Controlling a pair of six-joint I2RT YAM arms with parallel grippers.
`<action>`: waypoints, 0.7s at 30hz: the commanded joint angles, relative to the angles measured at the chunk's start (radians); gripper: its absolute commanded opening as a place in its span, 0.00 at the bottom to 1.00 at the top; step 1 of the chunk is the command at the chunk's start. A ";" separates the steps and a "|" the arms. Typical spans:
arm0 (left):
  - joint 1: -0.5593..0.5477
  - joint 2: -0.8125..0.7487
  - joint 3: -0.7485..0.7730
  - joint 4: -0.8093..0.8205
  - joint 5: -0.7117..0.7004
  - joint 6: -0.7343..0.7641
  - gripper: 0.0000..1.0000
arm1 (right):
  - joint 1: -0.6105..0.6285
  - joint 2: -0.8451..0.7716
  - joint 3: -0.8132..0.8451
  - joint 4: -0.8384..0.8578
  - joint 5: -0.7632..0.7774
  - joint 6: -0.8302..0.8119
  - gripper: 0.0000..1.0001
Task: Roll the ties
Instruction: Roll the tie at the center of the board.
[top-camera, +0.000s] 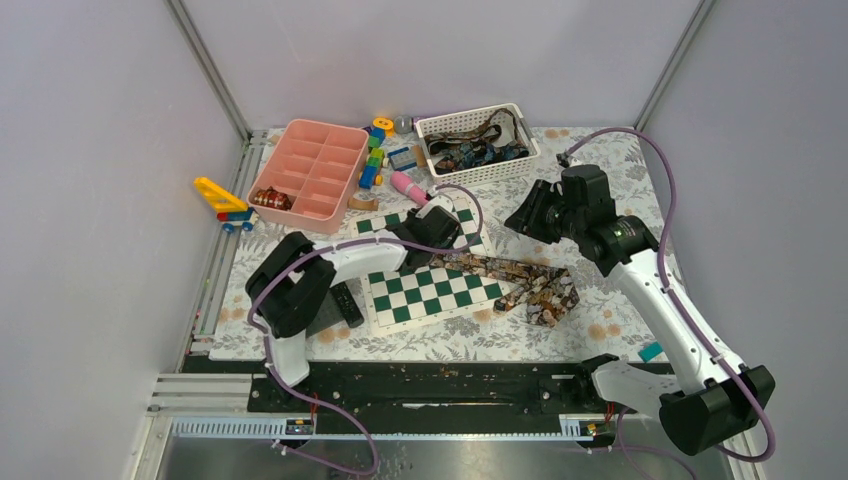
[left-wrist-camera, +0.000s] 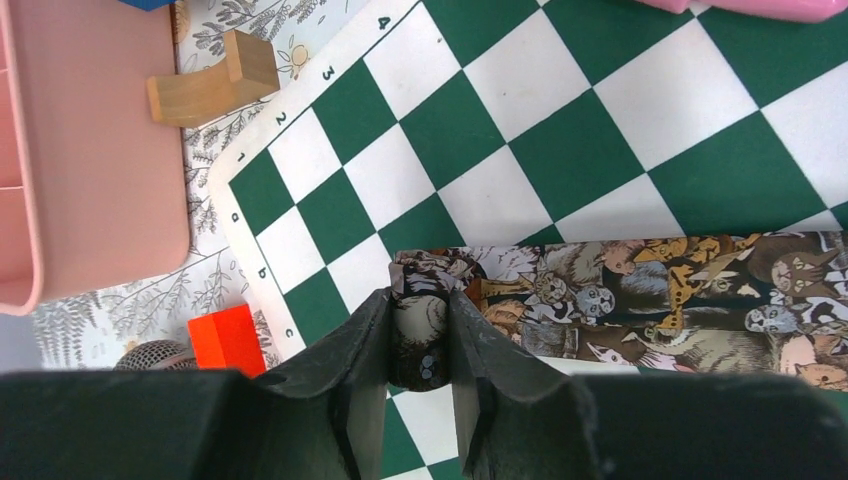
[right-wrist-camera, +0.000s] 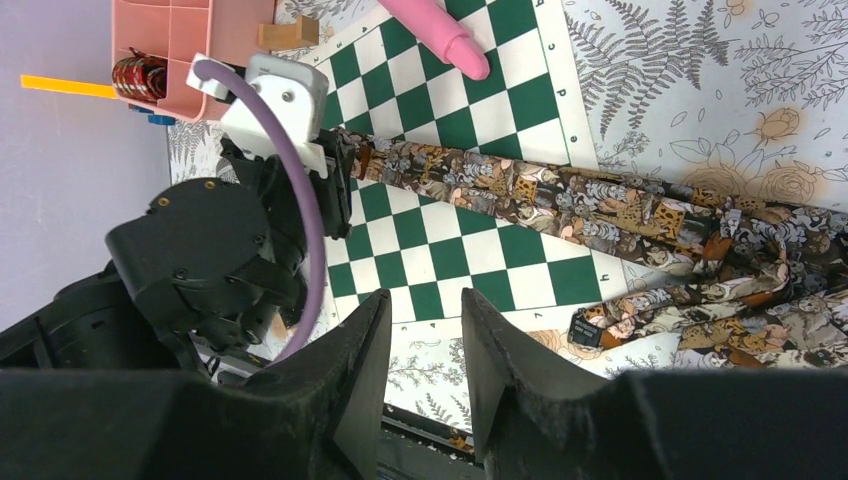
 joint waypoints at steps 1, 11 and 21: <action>-0.036 0.029 0.052 -0.010 -0.120 0.059 0.26 | -0.010 -0.025 0.013 -0.013 0.024 -0.010 0.40; -0.085 0.087 0.072 -0.015 -0.190 0.094 0.24 | -0.016 -0.024 0.008 -0.013 0.016 -0.009 0.40; -0.129 0.151 0.114 -0.026 -0.226 0.125 0.24 | -0.020 -0.023 0.008 -0.014 0.009 -0.005 0.40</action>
